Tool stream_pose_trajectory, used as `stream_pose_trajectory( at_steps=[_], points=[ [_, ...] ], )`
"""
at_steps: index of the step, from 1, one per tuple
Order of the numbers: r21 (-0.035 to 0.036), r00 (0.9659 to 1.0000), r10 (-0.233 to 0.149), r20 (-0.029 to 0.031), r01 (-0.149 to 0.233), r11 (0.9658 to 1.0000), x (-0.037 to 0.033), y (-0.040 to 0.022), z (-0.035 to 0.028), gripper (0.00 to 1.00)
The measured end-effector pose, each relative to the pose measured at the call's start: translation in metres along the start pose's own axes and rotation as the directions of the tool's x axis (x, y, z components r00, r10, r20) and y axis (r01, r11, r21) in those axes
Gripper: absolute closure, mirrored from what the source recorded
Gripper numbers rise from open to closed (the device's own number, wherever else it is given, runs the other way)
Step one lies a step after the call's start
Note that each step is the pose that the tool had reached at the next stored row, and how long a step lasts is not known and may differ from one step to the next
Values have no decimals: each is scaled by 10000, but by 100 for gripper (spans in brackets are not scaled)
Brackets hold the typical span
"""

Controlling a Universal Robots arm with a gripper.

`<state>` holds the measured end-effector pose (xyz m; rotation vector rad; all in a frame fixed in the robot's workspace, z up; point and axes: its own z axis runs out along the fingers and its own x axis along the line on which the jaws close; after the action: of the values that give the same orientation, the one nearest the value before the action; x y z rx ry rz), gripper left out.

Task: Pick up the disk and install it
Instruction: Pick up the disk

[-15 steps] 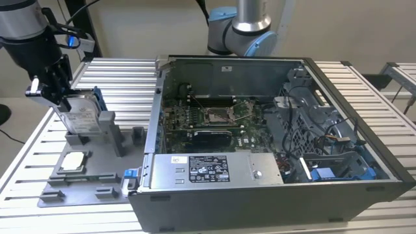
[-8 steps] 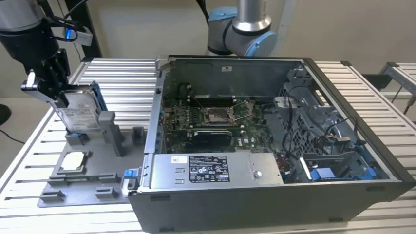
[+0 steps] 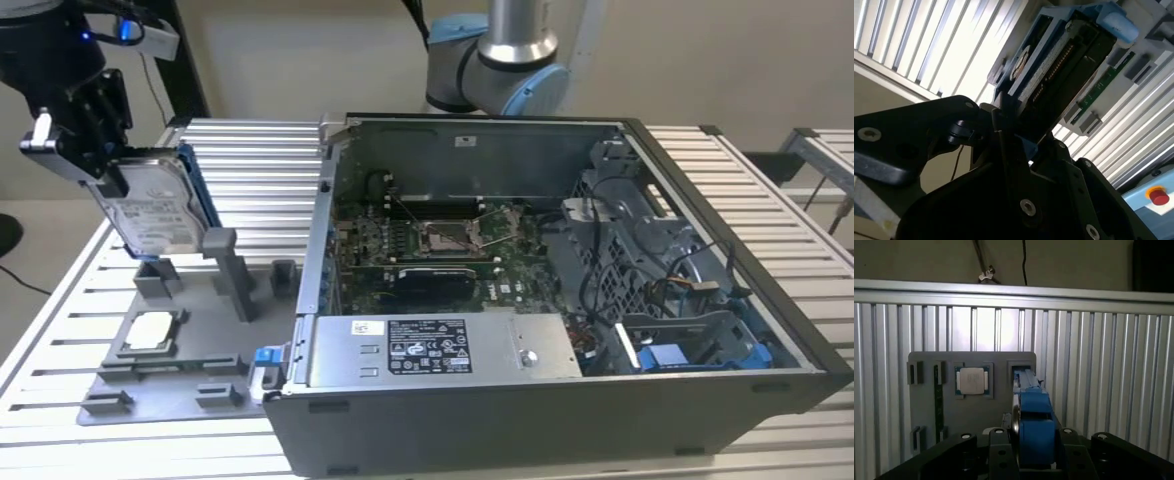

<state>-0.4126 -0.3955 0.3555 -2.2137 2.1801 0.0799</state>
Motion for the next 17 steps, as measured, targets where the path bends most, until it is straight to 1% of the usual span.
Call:
stream_pose_trajectory(
  at_steps=[6, 7, 10, 17],
  points=[
    [0, 10000, 0, 0, 0, 10000, -16, 3, -273, 100],
    [0, 10000, 0, 0, 0, 10000, -19, 4, -311, 100],
    [1, 10000, 0, 0, 0, 10000, -24, 5, -401, 100],
    [1, 10000, -1, 0, 1, 10000, -35, 7, -588, 100]
  ],
)
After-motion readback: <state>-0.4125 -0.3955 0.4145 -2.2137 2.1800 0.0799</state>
